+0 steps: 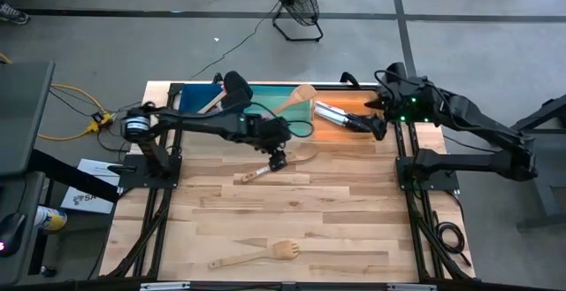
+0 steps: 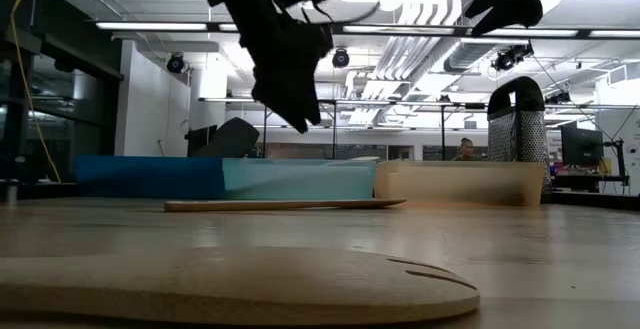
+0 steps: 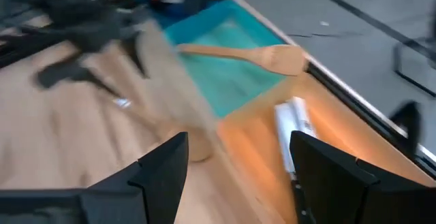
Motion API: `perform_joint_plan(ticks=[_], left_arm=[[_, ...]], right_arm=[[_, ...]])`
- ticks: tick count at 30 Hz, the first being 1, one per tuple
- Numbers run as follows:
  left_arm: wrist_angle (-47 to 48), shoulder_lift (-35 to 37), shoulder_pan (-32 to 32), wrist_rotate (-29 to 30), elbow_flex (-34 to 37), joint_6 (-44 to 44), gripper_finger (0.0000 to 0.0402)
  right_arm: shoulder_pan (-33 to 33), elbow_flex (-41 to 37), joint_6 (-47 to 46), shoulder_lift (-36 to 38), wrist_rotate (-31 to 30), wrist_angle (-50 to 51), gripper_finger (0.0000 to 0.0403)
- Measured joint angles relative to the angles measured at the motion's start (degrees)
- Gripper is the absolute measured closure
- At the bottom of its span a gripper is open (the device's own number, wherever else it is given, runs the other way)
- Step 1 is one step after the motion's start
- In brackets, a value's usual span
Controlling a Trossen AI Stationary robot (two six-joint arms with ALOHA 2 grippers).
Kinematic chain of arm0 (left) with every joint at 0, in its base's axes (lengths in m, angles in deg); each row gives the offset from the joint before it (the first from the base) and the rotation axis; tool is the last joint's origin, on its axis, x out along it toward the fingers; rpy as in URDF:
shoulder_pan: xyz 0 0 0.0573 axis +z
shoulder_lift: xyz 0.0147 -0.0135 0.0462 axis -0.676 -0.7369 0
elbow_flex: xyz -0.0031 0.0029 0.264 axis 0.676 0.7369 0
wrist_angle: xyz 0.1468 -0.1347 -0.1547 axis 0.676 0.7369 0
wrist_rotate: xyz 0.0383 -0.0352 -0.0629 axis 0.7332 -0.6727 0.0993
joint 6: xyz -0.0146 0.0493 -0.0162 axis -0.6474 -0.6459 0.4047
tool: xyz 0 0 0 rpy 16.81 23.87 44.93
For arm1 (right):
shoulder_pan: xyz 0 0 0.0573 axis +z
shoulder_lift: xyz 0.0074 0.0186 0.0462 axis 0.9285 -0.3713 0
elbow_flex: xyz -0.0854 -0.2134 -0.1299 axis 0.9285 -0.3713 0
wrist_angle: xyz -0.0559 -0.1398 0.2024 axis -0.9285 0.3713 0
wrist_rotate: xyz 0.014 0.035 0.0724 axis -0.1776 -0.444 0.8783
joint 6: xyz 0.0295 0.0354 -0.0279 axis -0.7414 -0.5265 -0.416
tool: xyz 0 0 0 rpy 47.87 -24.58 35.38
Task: Pick & Place Kitchen Items
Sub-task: Put the serving spoon into the green bin
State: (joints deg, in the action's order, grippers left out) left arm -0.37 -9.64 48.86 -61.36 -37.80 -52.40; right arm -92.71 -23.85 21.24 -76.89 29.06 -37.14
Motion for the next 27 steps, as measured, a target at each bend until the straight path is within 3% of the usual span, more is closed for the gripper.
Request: perform_joint_plan(ticks=[8, 17, 27], left_arm=[[7.7, -8.9, -0.1, -2.6, -8.3, 6.1, 0.0149], [9.6, -11.7, -0.8, -2.3, -9.2, 8.4, 0.0149], [11.1, -15.1, -0.8, -3.5, -9.2, 7.6, 0.0149]], right_arm=[[4.2, -6.2, 2.0, 7.7, 9.7, -9.1, 0.0154], [11.8, -14.9, -4.1, 18.0, 9.4, -18.8, 0.0154], [16.8, -16.6, -5.1, 20.0, 4.9, -20.5, 0.0154]])
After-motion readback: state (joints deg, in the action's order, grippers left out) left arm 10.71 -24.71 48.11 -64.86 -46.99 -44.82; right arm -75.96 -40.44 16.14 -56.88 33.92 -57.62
